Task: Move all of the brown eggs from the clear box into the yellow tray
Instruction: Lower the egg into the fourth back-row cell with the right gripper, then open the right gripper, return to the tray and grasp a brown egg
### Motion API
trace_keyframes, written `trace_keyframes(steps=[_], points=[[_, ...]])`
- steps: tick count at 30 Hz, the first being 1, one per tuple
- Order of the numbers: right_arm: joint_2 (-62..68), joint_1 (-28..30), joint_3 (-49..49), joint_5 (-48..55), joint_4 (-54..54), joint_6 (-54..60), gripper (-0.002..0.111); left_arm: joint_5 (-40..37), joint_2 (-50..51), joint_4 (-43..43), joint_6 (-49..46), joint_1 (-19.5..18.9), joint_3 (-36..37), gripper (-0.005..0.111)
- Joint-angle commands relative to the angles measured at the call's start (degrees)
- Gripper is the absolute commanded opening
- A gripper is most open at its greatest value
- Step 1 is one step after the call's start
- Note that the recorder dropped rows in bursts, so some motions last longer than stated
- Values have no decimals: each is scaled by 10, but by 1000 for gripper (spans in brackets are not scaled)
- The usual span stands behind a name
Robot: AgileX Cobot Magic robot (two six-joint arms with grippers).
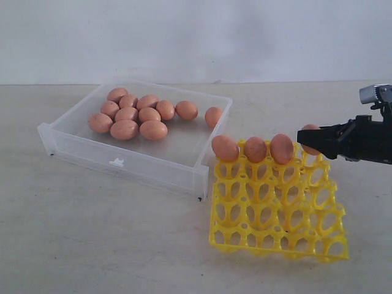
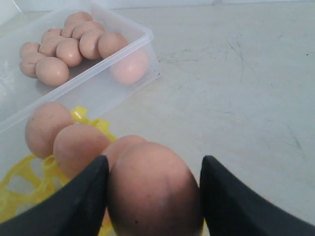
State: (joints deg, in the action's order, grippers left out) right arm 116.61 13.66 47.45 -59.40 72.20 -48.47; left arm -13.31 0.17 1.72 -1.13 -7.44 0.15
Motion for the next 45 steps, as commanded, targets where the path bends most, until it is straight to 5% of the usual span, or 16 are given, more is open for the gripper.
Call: trace_keyframes(steps=[1, 12, 14, 17, 22, 25, 28, 33, 40, 45], points=[[0, 0, 2, -11, -12, 5, 67, 0, -2, 3, 0, 3, -1, -4], [-5, 0, 2, -41, -28, -21, 66, 0, -2, 3, 0, 3, -1, -4], [-19, 0, 2, -106, -28, -21, 51, 0, -2, 3, 0, 3, -1, -4], [-75, -12, 2, -106, -15, -31, 5, 0, -2, 3, 0, 3, -1, -4], [-162, -82, 2, -106, 0, -35, 0, 0, -2, 3, 0, 3, -1, -4], [-228, -204, 2, -106, -45, -35, 0, 0, -2, 3, 0, 3, -1, -4], [-280, -412, 14, 140, -168, 42, 0, 0, -2, 3, 0, 3, -1, -4], [-258, -573, 104, 515, -290, 287, 0, 0, -2, 3, 0, 3, -1, -4], [-156, -593, 333, 880, -474, 304, 0, 0, -2, 3, 0, 3, -1, -4], [-72, -593, 520, 1095, -612, 551, 0, 0, -2, 3, 0, 3, -1, -4]])
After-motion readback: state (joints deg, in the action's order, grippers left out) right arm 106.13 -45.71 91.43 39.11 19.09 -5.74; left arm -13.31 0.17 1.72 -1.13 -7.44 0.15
